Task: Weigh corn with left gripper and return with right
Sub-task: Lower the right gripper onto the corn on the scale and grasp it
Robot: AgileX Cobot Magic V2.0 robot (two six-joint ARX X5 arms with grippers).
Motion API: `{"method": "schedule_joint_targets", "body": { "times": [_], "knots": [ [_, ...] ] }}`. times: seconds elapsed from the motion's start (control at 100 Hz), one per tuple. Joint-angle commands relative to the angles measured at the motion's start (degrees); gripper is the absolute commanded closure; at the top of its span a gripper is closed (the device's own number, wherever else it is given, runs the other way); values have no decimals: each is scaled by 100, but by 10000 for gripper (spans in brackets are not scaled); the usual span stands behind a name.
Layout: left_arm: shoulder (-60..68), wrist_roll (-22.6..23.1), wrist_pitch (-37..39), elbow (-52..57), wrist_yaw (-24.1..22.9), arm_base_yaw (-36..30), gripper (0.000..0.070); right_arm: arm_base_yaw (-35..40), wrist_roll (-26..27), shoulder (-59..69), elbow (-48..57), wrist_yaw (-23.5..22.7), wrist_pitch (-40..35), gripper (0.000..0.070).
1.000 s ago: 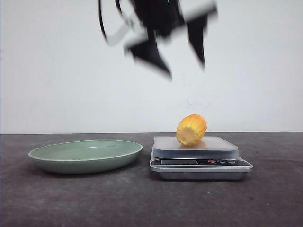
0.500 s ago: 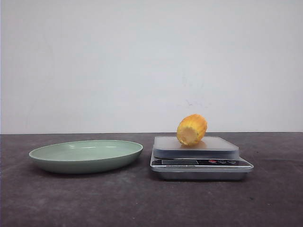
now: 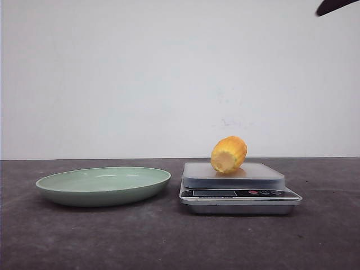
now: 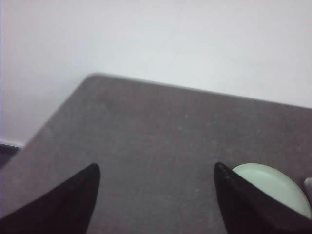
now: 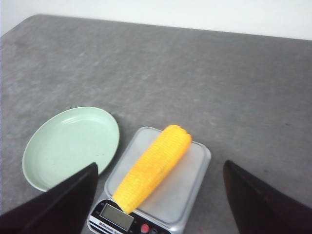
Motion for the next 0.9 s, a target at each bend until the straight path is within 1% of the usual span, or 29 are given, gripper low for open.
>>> {"method": "schedule_joint_targets", "body": {
  "times": [0.0, 0.08, 0.2, 0.22, 0.3, 0.38, 0.47, 0.57, 0.67, 0.79, 0.89],
  "knots": [
    [-188, -481, -131, -142, 101, 11, 255, 114, -42, 271, 90, 4, 192, 186],
    [-542, -750, -129, -503, 433, 136, 255, 234, -2, 568, 90, 9, 380, 185],
    [-946, -883, -129, -1025, 817, 358, 255, 383, 44, 1078, 90, 133, 581, 182],
    [-990, -901, -129, -1104, 890, 400, 255, 409, 76, 1158, 90, 170, 614, 172],
    [-1145, -914, -125, -1419, 1252, 590, 255, 483, 138, 1541, 90, 247, 774, 128],
    [-1274, -911, -114, -1696, 1655, 780, 255, 555, 223, 1926, 90, 293, 918, 125],
    [-1384, -887, -101, -1954, 1971, 951, 255, 640, 334, 2376, 90, 315, 1121, 125],
    [-1447, -835, -96, -2122, 2090, 1067, 255, 732, 509, 2855, 90, 385, 1384, 125],
    [-1447, -686, -96, -2149, 2087, 1075, 255, 828, 605, 3257, 90, 612, 1552, 125],
    [-1447, -573, -94, -2149, 2085, 1075, 256, 909, 719, 3622, 90, 658, 1751, 125],
    [-1447, -560, -96, -2149, 2087, 1075, 256, 973, 778, 3818, 90, 905, 1762, 127]
  ]
}}
